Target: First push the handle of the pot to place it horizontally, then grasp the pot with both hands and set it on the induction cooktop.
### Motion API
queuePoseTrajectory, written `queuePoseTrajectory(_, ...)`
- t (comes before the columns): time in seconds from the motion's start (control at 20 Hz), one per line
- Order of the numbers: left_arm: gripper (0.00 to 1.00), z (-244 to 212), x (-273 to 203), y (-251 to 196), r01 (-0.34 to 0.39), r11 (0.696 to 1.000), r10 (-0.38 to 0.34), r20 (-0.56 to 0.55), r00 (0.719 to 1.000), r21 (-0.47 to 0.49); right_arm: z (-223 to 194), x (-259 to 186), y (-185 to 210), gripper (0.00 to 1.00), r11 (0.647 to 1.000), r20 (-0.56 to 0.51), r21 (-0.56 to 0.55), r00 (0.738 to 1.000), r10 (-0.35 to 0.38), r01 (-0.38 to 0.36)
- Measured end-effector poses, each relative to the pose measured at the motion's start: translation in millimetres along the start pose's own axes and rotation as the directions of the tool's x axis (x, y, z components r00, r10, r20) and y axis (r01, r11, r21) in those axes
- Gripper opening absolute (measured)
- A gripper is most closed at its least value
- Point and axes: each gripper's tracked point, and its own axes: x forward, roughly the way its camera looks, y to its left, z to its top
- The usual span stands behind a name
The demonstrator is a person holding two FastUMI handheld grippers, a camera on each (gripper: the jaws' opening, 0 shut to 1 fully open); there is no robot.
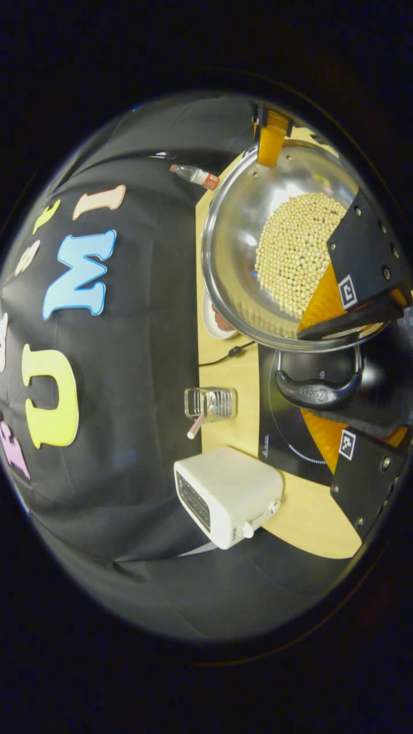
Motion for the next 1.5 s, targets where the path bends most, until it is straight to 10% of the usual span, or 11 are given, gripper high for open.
queuePoseTrajectory(0.75,0.61,1.1,32.2,125.4,-0.036,0.999,0.036,-0.01,0.999,0.02,-14.6,38.2,112.3,0.53,0.999,-0.02,0.03,0.999,0.033,-0.032)
queuePoseTrajectory(1.5,0.63,-28.4,40.4,166.0,-0.092,0.995,0.091,-0.027,0.995,-0.031,-24.2,59.5,141.0,0.53,0.998,-0.028,0.02,0.998,0.063,-0.062)
